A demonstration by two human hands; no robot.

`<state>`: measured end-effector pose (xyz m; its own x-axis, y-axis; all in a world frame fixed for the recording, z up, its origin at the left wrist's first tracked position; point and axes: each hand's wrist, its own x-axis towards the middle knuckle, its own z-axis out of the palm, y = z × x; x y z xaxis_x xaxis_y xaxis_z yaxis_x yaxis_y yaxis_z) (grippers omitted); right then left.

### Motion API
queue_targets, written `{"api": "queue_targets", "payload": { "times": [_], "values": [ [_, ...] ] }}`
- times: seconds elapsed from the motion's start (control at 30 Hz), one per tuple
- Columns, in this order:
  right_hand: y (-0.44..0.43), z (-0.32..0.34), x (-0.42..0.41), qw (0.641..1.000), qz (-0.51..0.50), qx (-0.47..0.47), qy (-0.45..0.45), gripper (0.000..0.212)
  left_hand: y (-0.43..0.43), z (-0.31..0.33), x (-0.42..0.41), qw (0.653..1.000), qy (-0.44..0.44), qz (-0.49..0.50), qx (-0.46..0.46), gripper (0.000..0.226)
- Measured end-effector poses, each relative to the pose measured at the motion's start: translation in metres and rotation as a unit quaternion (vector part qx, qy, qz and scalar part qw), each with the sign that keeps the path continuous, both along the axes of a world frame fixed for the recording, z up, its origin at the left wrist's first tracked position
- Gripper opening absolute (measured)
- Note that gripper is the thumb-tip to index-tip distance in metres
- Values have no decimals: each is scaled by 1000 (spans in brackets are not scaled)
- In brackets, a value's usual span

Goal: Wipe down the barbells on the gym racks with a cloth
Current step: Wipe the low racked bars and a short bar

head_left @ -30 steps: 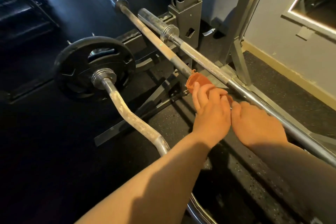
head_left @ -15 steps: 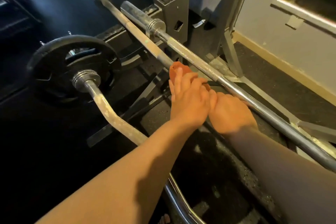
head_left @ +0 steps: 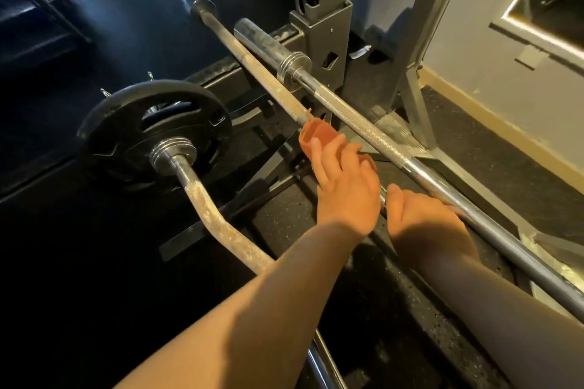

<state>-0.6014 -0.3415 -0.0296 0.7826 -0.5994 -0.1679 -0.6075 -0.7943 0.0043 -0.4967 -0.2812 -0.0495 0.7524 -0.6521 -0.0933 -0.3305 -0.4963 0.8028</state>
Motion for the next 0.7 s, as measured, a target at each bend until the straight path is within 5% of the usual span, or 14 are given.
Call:
{"api": "queue_targets", "payload": {
  "times": [0.17,0.47,0.7],
  "values": [
    [-3,-2,-5,998,49,-43,-6,34,-2,-2,32,998,-54,11,-4,32],
    [-2,-8,-3,986,140,-80,-30,60,-2,4,25,1000,-1,2,-16,32],
    [4,-2,0,991,-69,-64,-98,67,3,0,20,997,-64,-36,22,32]
  ]
}}
